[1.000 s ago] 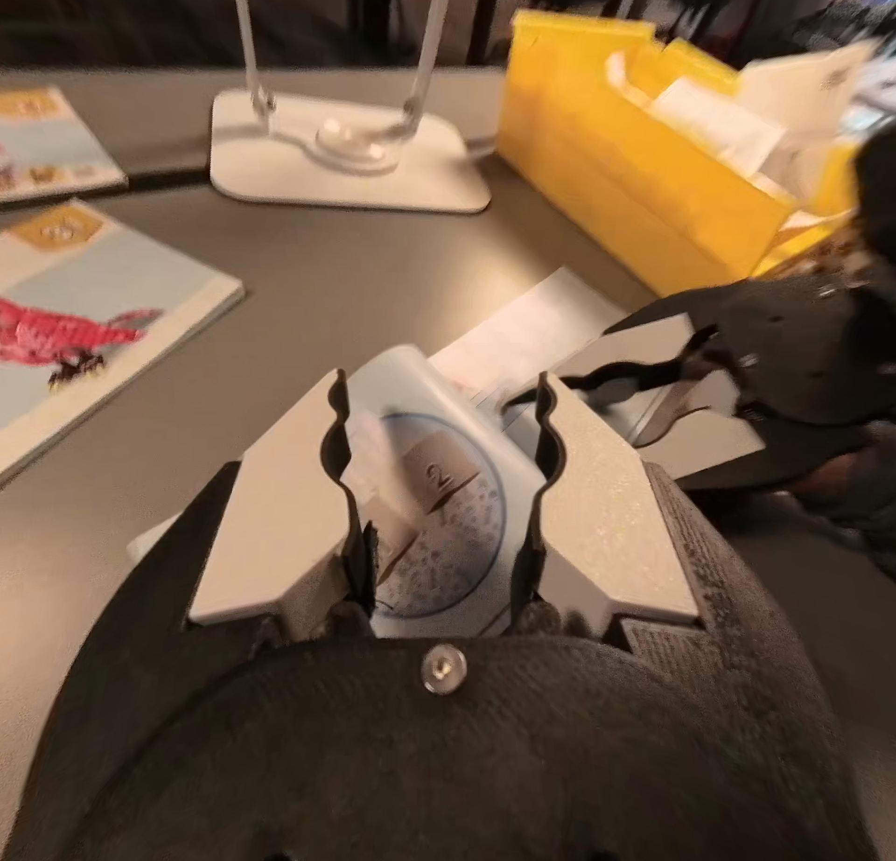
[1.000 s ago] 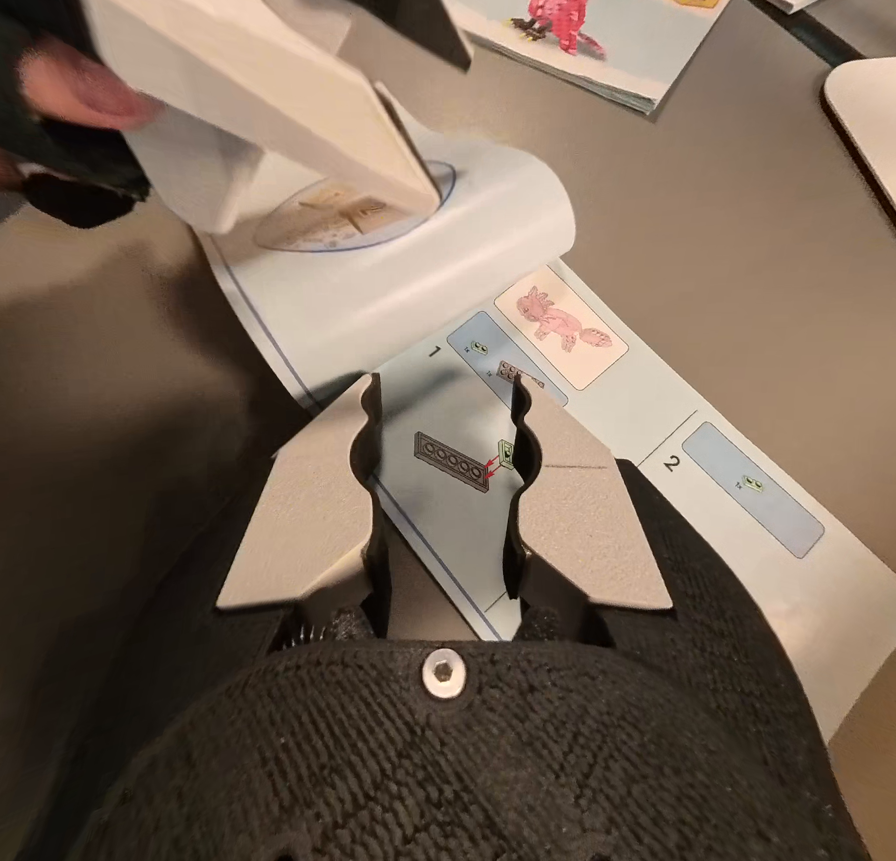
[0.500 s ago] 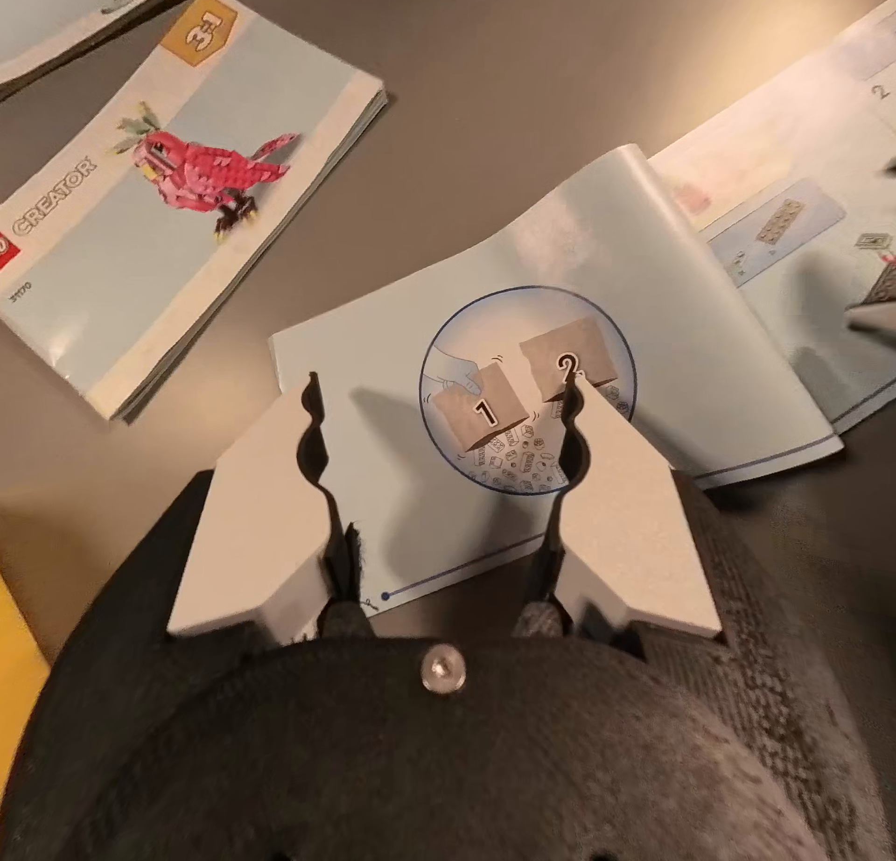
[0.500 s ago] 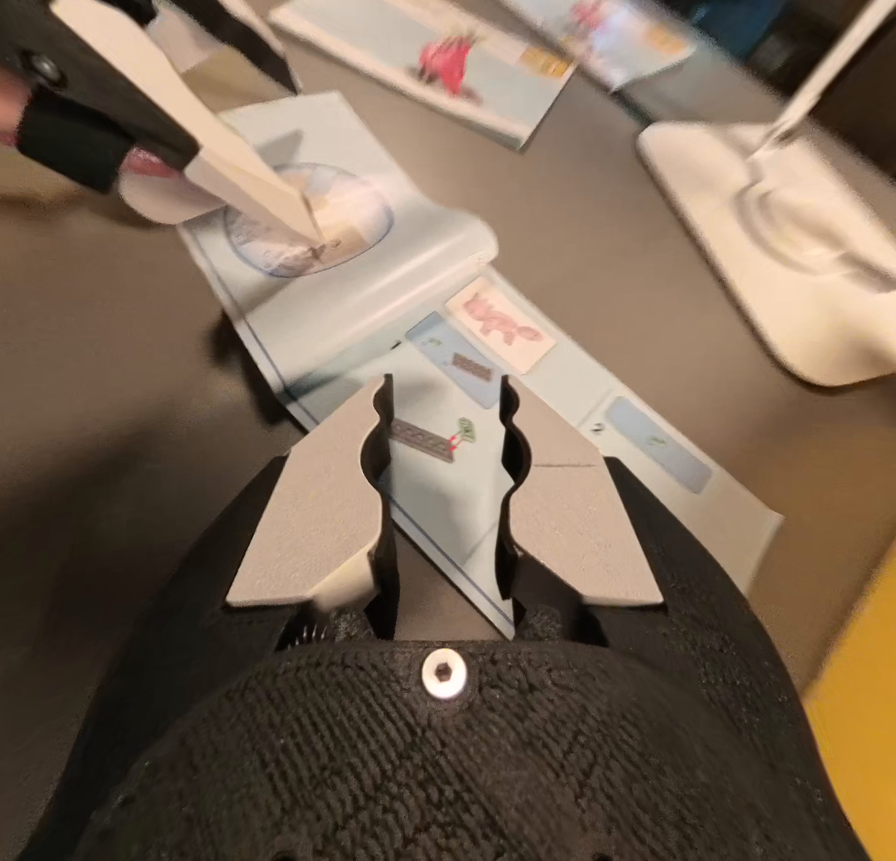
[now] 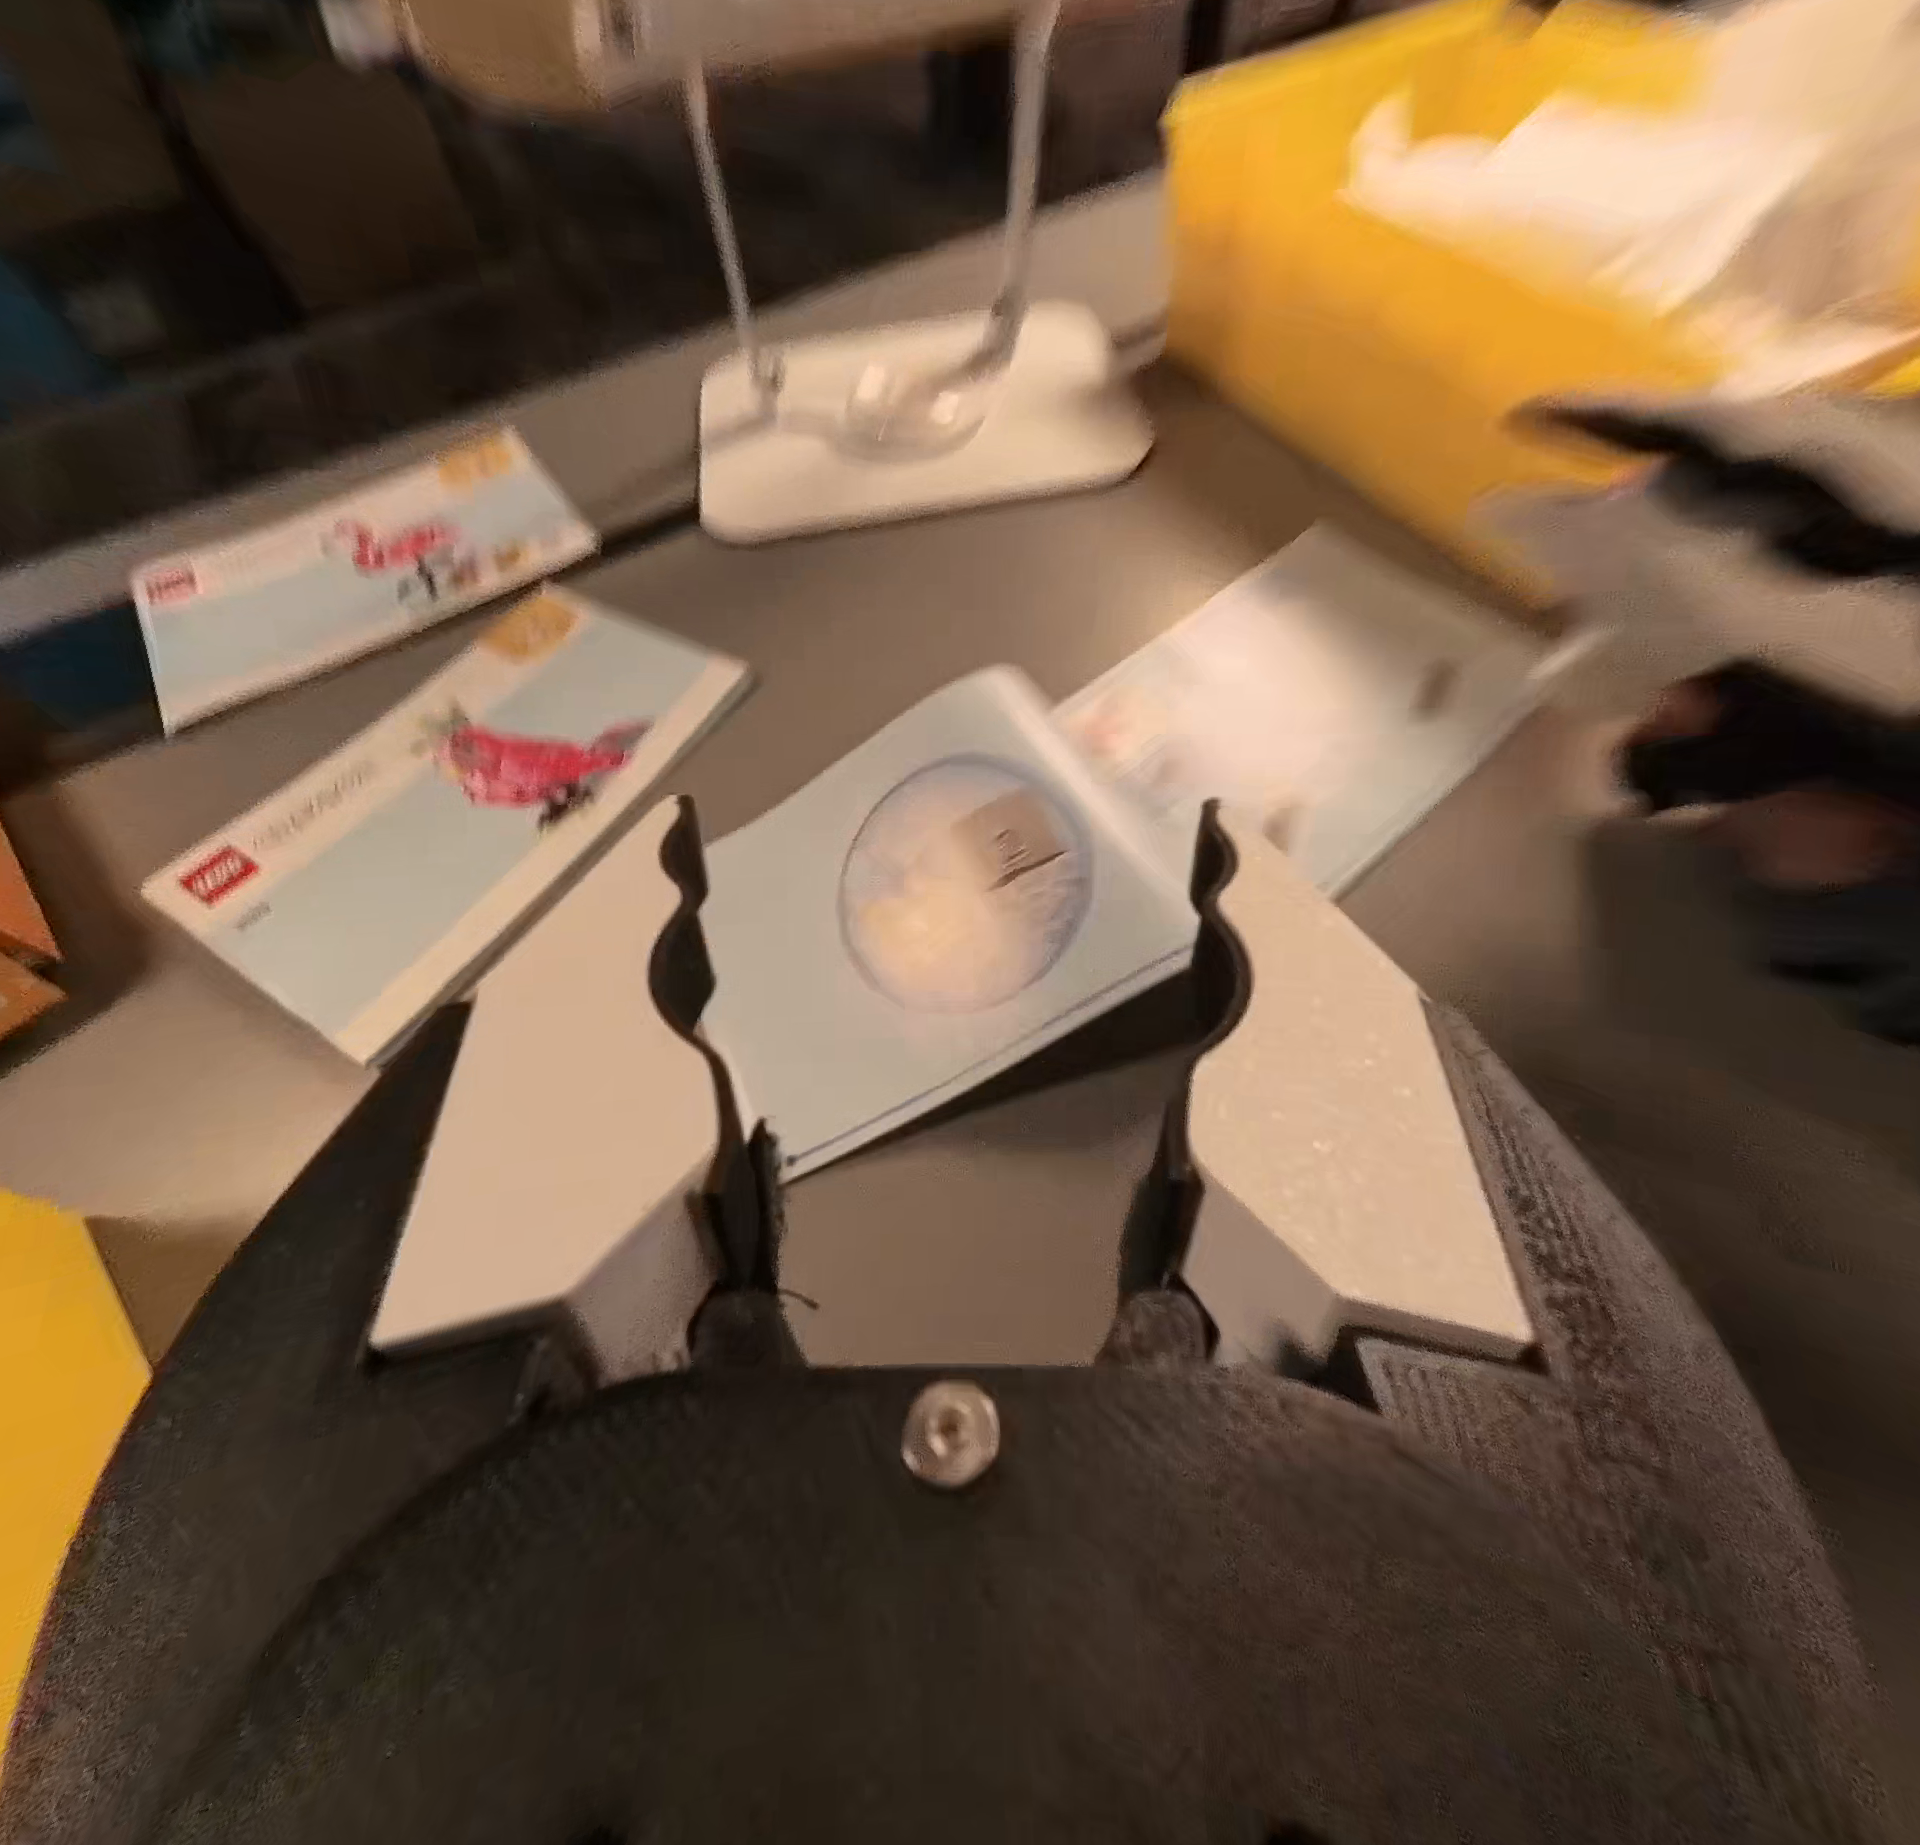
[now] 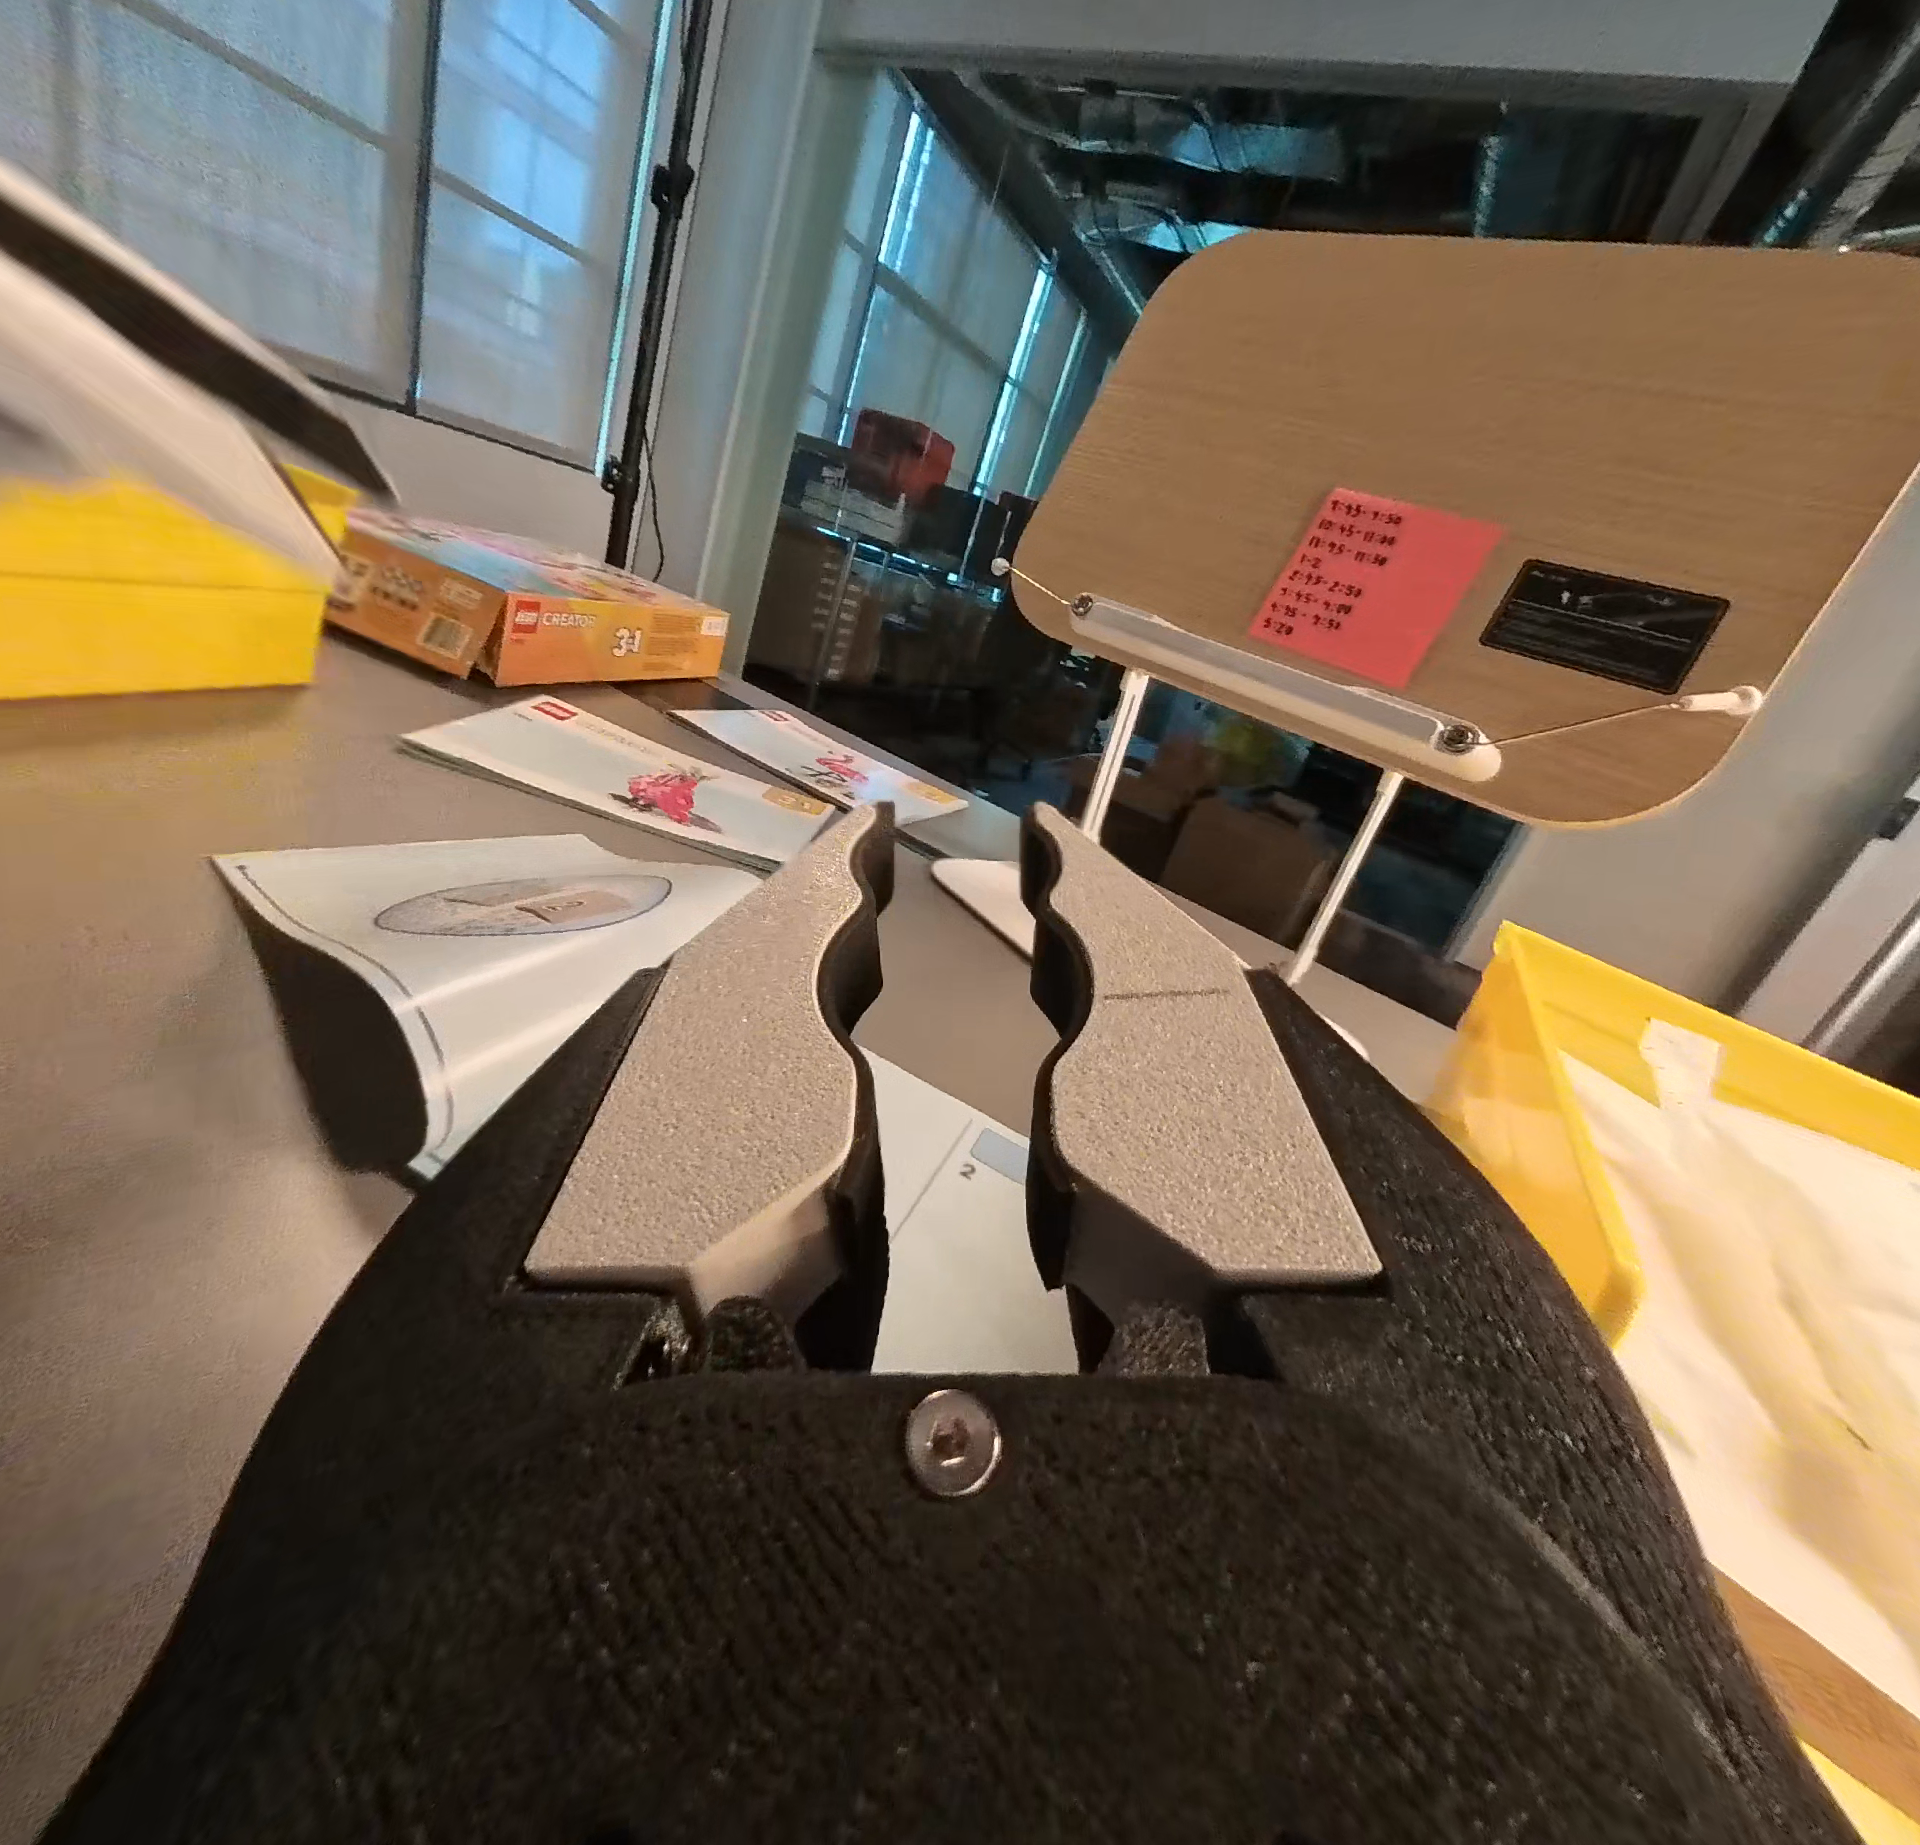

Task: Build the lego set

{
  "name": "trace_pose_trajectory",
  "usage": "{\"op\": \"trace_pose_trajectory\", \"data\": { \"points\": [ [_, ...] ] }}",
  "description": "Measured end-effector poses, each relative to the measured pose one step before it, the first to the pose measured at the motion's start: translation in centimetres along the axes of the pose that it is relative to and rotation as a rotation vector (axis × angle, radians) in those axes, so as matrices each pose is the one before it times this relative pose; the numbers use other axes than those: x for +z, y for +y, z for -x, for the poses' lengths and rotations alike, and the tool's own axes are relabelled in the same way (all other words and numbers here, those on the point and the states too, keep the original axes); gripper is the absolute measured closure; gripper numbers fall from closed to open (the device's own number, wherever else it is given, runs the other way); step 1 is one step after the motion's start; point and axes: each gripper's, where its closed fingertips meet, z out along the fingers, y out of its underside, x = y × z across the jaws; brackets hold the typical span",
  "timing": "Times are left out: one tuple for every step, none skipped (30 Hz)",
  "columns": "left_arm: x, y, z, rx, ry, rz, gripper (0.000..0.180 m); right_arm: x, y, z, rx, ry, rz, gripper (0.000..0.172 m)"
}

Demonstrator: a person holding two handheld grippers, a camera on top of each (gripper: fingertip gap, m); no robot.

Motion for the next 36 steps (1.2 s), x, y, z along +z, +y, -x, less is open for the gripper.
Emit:
{"op": "trace_pose_trajectory", "data": {
  "points": [
    [-2.538,-1.551,-0.677,-0.0141,0.0265,-0.0697,0.092,0.005,-0.059,0.099,0.0033,-0.0068,-0.0043,0.15],
    [-2.52,-1.364,0.057,-0.0162,-0.0005,-0.0477,0.098,0.025,-0.03,0.078,0.0026,-0.004,-0.0022,0.15],
    [-2.366,-0.996,1.103,-0.0134,-0.0387,-0.0169,0.103,0.012,0.005,0.014,-0.0004,-0.0001,0.0005,0.15],
    [-2.085,-0.386,2.128,-0.0157,-0.0682,0.0232,0.106,0.015,-0.004,0.023,-0.0018,0.001,-0.0001,0.15],
    [-1.655,0.286,2.834,-0.0217,-0.0794,0.0593,0.107,0.023,-0.021,0.065,-0.0011,-0.0017,-0.0013,0.15],
    [-1.07,0.794,3.15,-0.0168,-0.0745,0.0772,0.111,0.05,0.004,0.093,-0.0012,-0.0027,0.0002,0.15],
    [-0.349,1.229,2.98,0.0021,-0.0487,0.0887,0.127,0.035,0.005,0.1,-0.003,-0.0022,0.0011,0.15],
    [0.398,1.583,2.8,0.0191,-0.029,0.0978,0.142,-0.007,-0.022,0.129,-0.0048,-0.0035,-0.0002,0.151],
    [1.099,1.65,2.338,0.0322,0.0031,0.0959,0.153,-0.021,-0.062,0.12,-0.0063,-0.0022,-0.0021,0.151],
    [1.64,1.512,1.787,0.0317,0.0338,0.0838,0.156,-0.008,-0.029,0.088,-0.0066,-0.0008,-0.0003,0.151],
    [1.918,1.187,1.352,0.0245,0.0528,0.0648,0.154,0.019,0.028,0.067,-0.0057,-0.0007,0.0031,0.152],
    [1.925,0.898,0.834,0.0117,0.0692,0.0507,0.148,0.026,0.057,0.061,-0.0047,-0.0006,0.004,0.152],
    [1.719,0.553,0.174,0.0129,0.0913,0.0342,0.144,0.032,0.067,0.049,-0.0044,-0.0002,0.005,0.152],
    [1.377,0.239,-0.097,0.0169,0.0886,0.0195,0.139,0.034,0.083,0.003,-0.0041,0.002,0.0057,0.152],
    [1.009,-0.005,0.508,0.0115,0.0322,0.0152,0.14,0.014,0.072,-0.039,-0.0029,0.0043,0.0048,0.152],
    [0.656,-0.17,0.907,0.0168,-0.0118,0.0133,0.142,-0.013,0.063,-0.091,-0.0007,0.0067,0.0044,0.152],
    [0.471,-0.468,0.575,0.035,-0.0026,-0.0032,0.144,-0.049,-0.002,-0.13,0.0023,0.0074,0.0001,0.153],
    [0.411,-0.515,0.295,0.032,0.0124,-0.0098,0.145,-0.069,-0.043,-0.134,0.0054,0.0064,-0.0025,0.153],
    [0.412,-0.215,-0.029,0.0223,0.0355,0.0093,0.145,-0.035,0.009,-0.156,0.0077,0.0063,-0.0005,0.154],
    [0.392,0.022,0.025,0.0177,0.0296,0.0237,0.145,0.005,0.07,-0.184,0.0088,0.0068,0.003,0.154],
    [0.37,0.133,0.117,0.0208,0.0171,0.0287,0.144,0.023,0.119,-0.196,0.0089,0.0075,0.0053,0.154],
    [0.359,0.232,0.073,0.0253,0.0131,0.0338,0.143,0.037,0.106,-0.17,0.0086,0.0056,0.0051,0.154],
    [0.347,0.282,0.042,0.0265,0.0083,0.0369,0.144,0.029,0.111,-0.114,0.0084,0.0031,0.0048,0.153],
    [0.297,0.347,-0.112,0.0331,0.0104,0.0417,0.148,0.018,0.086,-0.057,0.0071,0.0006,0.0047,0.153],
    [0.234,0.409,0.12,0.0373,-0.0103,0.0461,0.151,0.008,0.053,-0.008,0.0047,-0.0009,0.0037,0.153],
    [0.201,0.386,0.145,0.0339,-0.0141,0.0428,0.152,0.003,0.052,0.009,0.0041,-0.0019,0.0038,0.154],
    [0.161,0.331,0.084,0.0267,-0.0082,0.0372,0.154,0.001,0.051,0.02,0.0043,-0.0017,0.0034,0.154],
    [0.136,0.311,0.172,0.0164,-0.0108,0.0353,0.156,0.006,0.043,-0.033,0.004,0.0004,0.0023,0.154],
    [0.117,0.302,0.148,0.0119,-0.0064,0.0331,0.157,-0.015,0.003,-0.052,0.0049,0.001,0.0003,0.154],
    [0.108,0.215,0.139,0.0077,-0.0056,0.0262,0.157,-0.01,-0.009,-0.027,0.006,-0.0011,-0.0013,0.154],
    [0.065,0.095,0.094,0.0027,-0.0017,0.0197,0.158,0.006,-0.004,-0.026,0.0053,-0.001,-0.001,0.154],
    [0.028,0.069,0.089,0.0002,-0.0023,0.0171,0.158,0.007,0.013,-0.036,0.004,-0.0006,0.0001,0.153],
    [0.017,0.138,0.15,0.0002,-0.0097,0.0222,0.161,0.001,0.003,0.005,0.0024,-0.0015,0.0003,0.153],
    [0.05,0.245,0.305,0.0089,-0.0258,0.0242,0.166,-0.003,-0.012,0.023,0.0007,-0.0016,-0.0008,0.154],
    [0.087,0.098,0.284,0.0199,-0.0324,0.0099,0.168,-0.009,-0.031,0.048,0.0007,-0.003,-0.0019,0.154],
    [0.059,0.014,0.196,0.0151,-0.0277,-0.0006,0.172,-0.004,-0.021,0.023,0.0011,-0.0022,-0.0016,0.154]
  ]
}}
